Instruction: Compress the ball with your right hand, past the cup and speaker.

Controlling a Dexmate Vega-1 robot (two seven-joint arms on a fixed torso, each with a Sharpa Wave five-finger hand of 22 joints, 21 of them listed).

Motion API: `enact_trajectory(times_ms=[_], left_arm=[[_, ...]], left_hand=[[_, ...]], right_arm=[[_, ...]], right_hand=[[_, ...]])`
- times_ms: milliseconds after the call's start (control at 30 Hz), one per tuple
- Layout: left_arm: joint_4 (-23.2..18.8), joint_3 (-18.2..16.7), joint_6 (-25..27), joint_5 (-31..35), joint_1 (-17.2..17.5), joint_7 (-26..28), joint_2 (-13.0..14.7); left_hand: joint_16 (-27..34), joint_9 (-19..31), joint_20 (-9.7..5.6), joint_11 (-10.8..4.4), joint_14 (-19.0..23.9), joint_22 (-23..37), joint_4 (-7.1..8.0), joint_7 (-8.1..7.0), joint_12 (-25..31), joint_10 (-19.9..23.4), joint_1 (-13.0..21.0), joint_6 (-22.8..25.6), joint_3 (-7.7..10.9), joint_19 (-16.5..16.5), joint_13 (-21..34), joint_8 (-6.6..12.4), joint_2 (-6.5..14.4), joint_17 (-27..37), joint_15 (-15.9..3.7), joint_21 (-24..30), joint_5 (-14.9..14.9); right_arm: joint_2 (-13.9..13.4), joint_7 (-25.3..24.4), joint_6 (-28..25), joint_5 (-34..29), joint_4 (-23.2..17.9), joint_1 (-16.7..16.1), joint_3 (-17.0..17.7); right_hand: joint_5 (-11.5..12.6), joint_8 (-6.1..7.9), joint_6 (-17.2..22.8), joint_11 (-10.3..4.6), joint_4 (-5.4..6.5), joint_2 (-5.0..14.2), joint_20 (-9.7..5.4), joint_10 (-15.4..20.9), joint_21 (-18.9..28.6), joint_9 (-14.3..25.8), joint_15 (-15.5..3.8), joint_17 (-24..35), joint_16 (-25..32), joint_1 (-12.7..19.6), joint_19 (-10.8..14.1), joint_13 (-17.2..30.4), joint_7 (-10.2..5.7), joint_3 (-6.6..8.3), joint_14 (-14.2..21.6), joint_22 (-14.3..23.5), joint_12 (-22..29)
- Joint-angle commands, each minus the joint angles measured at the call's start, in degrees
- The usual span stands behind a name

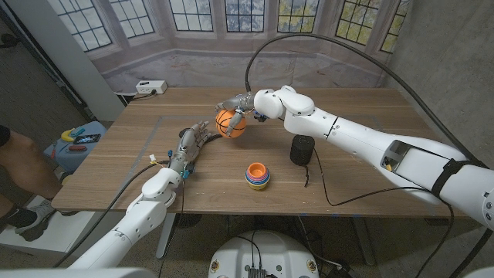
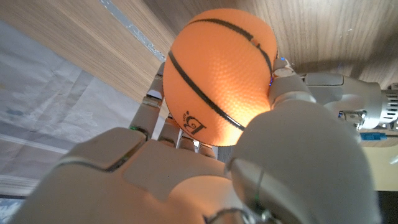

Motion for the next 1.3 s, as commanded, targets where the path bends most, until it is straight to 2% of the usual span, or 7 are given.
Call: enact_trajectory(times_ms=[33,333,933,1100,1300], left_arm=[[-1.3,0.2,-0.2,0.3,0.8,0.7,0.0],[-1.3,0.2,0.0,0.5,0.4,0.6,0.1],[1.7,0.2,-1.1,-0.5,-1.4,-1.1,-1.2],[1.7,-0.2,-1.2,-1.0,-1.2,-1.3,-1.0],[1.3,-0.7,-1.1,-1.4,-0.7,-0.9,-0.8]], left_hand=[[0.0,0.1,0.28,-0.03,0.5,0.2,0.04,-0.3,0.3,0.2,-0.5,0.2,0.42,0.0,0.1,-0.02,-0.1,0.1,0.18,-0.2,-0.2],[0.0,0.2,0.28,-0.07,0.5,0.2,0.0,-0.37,0.3,0.2,-0.5,0.3,0.5,0.0,0.1,-0.02,-0.1,0.1,0.2,-0.2,-0.2],[0.0,0.2,0.27,0.04,0.5,0.2,-0.12,-0.36,0.3,0.3,-0.7,0.3,0.69,0.1,0.1,-0.07,-0.1,0.1,0.21,-0.2,-0.2],[0.0,0.2,0.28,0.02,0.5,0.2,-0.16,-0.36,0.2,0.2,-0.7,0.3,0.75,0.1,0.1,-0.08,-0.1,0.1,0.19,-0.2,-0.2],[0.0,0.2,0.51,0.33,0.6,0.2,-0.5,-0.16,0.2,0.3,-0.1,0.3,1.62,0.0,0.1,-0.12,1.0,0.1,0.36,-0.2,0.2]], right_arm=[[-2.8,0.0,0.0,6.7,-3.6,-2.2,4.4],[-2.9,-0.1,0.2,10.7,-2.3,-1.8,5.8],[-2.9,0.4,-1.8,16.5,-0.1,0.1,6.8],[-3.1,0.1,-1.2,20.9,0.7,-0.4,9.0],[-3.8,-0.8,-0.9,23.2,0.5,-0.7,9.7]], right_hand=[[0.1,-0.08,0.2,0.62,-0.07,-0.02,0.08,-0.2,-0.2,0.1,0.49,0.2,-0.2,0.6,-0.2,0.4,0.21,0.41,-0.1,0.2,0.2],[0.0,-0.22,0.2,1.13,0.04,0.01,0.29,-0.5,-0.4,0.0,1.02,0.4,-0.4,0.5,-0.5,0.7,0.26,0.43,-0.3,0.3,0.3],[-0.3,-0.44,0.4,2.11,0.22,0.01,0.85,-1.2,-0.7,-0.1,1.8,0.9,-0.9,0.2,-0.9,1.1,0.37,0.3,-0.9,0.3,0.5],[-0.4,-0.51,0.4,2.37,0.2,0.2,0.89,-1.2,-0.7,-0.1,1.89,1.1,-1.0,0.3,-1.0,1.1,0.49,0.36,-1.0,0.3,0.6],[-0.5,-0.49,0.7,1.98,0.15,0.21,0.94,-0.6,-0.8,-0.1,1.95,1.3,-0.9,0.5,-1.0,1.2,0.58,0.22,-0.8,0.3,0.9]])
